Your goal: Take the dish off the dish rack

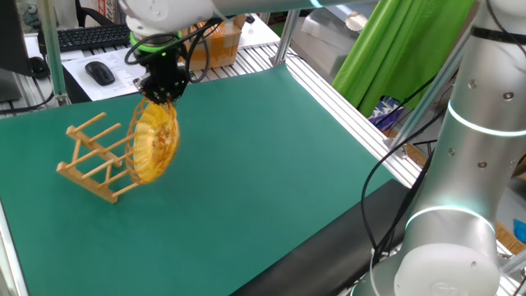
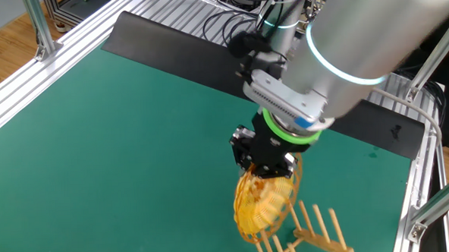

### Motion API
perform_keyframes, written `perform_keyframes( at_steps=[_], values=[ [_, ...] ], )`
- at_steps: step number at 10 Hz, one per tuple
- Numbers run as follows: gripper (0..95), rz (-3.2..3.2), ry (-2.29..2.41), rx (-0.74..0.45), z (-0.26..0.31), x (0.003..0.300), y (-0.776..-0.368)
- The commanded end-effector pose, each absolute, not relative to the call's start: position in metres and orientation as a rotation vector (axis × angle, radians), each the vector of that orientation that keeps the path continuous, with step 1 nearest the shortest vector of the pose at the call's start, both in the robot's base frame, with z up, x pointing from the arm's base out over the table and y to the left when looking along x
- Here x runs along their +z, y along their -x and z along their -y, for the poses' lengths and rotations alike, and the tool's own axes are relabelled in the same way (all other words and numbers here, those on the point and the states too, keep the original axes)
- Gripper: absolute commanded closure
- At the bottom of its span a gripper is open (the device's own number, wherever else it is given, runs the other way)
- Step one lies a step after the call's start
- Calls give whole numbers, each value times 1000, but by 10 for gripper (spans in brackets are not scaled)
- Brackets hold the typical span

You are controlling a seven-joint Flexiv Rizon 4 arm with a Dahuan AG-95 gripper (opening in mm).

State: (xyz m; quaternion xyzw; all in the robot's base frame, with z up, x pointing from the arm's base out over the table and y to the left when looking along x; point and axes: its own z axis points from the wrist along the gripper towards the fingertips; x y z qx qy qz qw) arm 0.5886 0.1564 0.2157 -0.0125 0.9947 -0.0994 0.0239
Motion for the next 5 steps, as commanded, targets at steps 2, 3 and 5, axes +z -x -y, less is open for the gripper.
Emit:
perform_keyframes(
  at_steps=[2, 3, 5],
  values=[
    [950, -3084, 48, -310, -155, 219, -592],
    [950, -3084, 49, -309, -154, 219, -593],
    [950, -3084, 54, -309, -152, 222, -595]
  ],
)
